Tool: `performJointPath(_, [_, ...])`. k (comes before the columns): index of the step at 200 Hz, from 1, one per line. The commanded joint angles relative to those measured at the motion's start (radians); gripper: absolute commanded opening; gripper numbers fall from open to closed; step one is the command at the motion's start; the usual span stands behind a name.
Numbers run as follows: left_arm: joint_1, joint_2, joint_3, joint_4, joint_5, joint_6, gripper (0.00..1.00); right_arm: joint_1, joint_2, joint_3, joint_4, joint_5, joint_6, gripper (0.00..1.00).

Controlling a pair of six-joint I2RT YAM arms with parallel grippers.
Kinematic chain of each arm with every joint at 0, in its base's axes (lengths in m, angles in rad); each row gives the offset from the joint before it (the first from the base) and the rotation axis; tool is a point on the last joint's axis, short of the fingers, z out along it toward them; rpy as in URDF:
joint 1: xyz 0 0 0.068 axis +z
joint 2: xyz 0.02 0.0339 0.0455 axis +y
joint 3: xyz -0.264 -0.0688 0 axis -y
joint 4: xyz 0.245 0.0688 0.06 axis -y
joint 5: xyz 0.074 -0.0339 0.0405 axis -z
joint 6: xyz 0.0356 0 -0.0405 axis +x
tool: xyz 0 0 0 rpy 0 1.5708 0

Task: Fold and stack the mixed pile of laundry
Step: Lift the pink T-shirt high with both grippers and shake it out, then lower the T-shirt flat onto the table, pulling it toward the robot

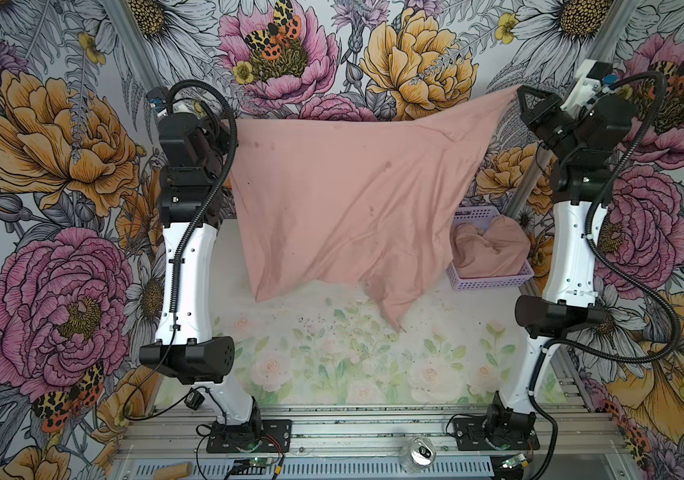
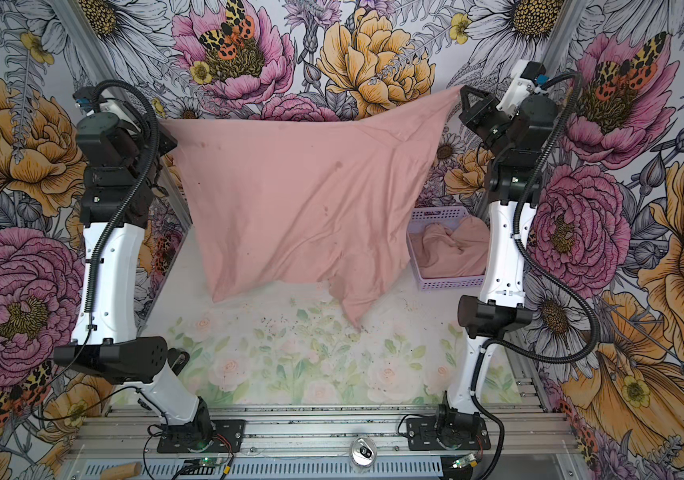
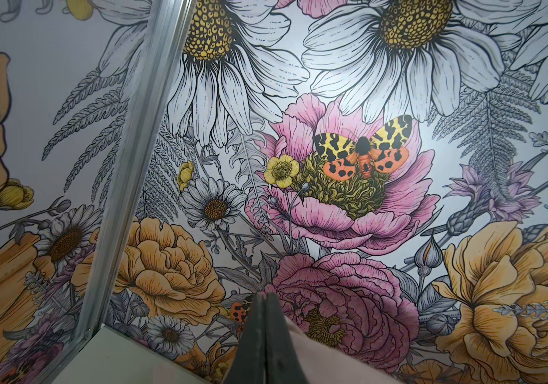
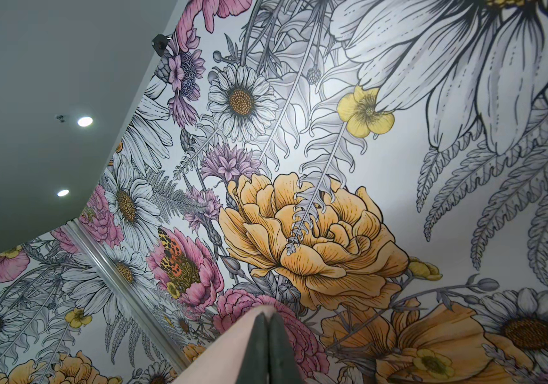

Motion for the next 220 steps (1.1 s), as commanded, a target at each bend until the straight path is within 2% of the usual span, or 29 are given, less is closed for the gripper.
performJointPath(1, [0.052,0.060,0.089,0.137,0.022,-0.004,0.00,0.001,0.017,0.028,0.257,0.100,0.007,0.00])
performJointPath(28, [0.078,0.186,0.258,0.137,0.053,-0.001,0.00,-0.001,0.028,0.052,0.332,0.102,-0.021,0.00])
performJointPath(48, [0.087,0.194,0.300,0.144,0.078,0.022,0.00,-0.004,-0.013,0.048,0.294,0.060,-0.091,0.00])
performJointPath(67, [0.092,0.117,0.181,0.156,0.137,0.038,0.00,-0.013,-0.050,0.040,0.209,-0.045,-0.131,0.00])
performJointPath(86, [0.092,-0.068,-0.136,0.237,0.198,0.057,0.00,-0.018,-0.107,-0.043,0.093,-0.184,-0.173,0.00])
performJointPath(104, [0.102,-0.264,-0.505,0.358,0.214,0.068,0.00,-0.009,-0.233,-0.313,0.039,-0.275,-0.243,0.00])
performJointPath(123, [0.146,-0.415,-0.780,0.369,0.262,0.034,0.00,0.017,-0.443,-0.682,0.038,-0.234,-0.378,0.00])
performJointPath(146, [0.172,-0.569,-1.077,0.365,0.304,0.027,0.00,0.021,-0.640,-1.047,0.041,-0.217,-0.420,0.00])
performJointPath(184, [0.161,-0.769,-1.440,0.269,0.308,-0.025,0.00,0.033,-0.899,-1.616,0.073,-0.169,-0.419,0.00])
performJointPath(220, [0.113,-0.910,-1.638,0.105,0.223,-0.116,0.00,0.033,-1.063,-1.950,0.034,-0.119,-0.388,0.00])
